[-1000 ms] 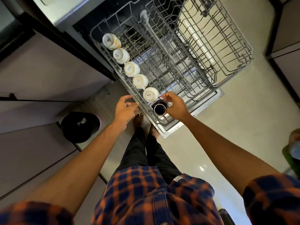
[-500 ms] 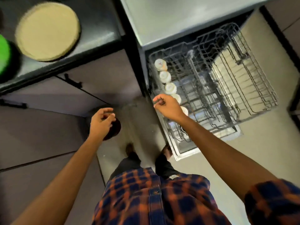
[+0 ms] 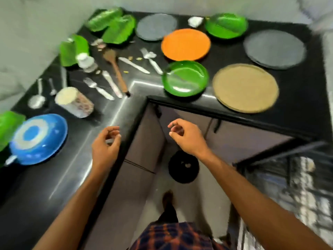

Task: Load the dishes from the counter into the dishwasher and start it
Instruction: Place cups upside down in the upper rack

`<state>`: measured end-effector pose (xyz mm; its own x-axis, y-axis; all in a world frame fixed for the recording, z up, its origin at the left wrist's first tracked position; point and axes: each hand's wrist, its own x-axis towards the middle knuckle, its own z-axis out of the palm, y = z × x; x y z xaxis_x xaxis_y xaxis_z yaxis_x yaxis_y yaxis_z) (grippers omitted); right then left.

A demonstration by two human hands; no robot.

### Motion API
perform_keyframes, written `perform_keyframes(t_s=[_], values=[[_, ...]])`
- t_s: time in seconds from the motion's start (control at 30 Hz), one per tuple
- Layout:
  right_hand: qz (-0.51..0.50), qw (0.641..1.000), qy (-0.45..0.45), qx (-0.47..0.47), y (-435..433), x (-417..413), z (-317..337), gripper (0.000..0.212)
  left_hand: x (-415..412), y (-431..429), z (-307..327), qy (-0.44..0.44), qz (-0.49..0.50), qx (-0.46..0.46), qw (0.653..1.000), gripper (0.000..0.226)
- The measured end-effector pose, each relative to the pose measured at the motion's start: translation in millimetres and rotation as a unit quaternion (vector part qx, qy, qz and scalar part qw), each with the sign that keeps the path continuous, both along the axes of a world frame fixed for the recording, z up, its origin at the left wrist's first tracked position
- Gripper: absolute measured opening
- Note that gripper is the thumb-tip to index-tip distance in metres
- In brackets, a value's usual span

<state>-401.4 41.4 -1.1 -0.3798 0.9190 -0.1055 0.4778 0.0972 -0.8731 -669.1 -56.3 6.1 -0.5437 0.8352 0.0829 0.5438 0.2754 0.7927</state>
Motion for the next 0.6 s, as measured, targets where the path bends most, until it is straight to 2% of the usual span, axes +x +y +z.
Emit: perform_keyframes(t_s=[0.13,0.27,0.37,0.47,0.6], values=[[0.028,0.998,0.044,0.031,27,-99,15,0.016,-55,3,-1,0.016,0.063,0.002,0.998,0.02],[0.08,0.994,0.056,0.04,45,-174,21,0.02,-89,5,-9,0.109,0.07,-0.01,0.992,0.026],[0.134,0.988,0.059,0.051,56,-228,23,0.048,-117,6,-14,0.155,0.102,-0.027,0.982,0.031],[0.176,0.981,0.058,0.058,64,-275,21,0.078,-132,7,-24,0.165,0.117,-0.061,0.978,0.048],[0.203,0.974,0.037,0.095,71,-320,14,0.103,-135,7,-34,0.182,0.118,-0.085,0.972,0.056]])
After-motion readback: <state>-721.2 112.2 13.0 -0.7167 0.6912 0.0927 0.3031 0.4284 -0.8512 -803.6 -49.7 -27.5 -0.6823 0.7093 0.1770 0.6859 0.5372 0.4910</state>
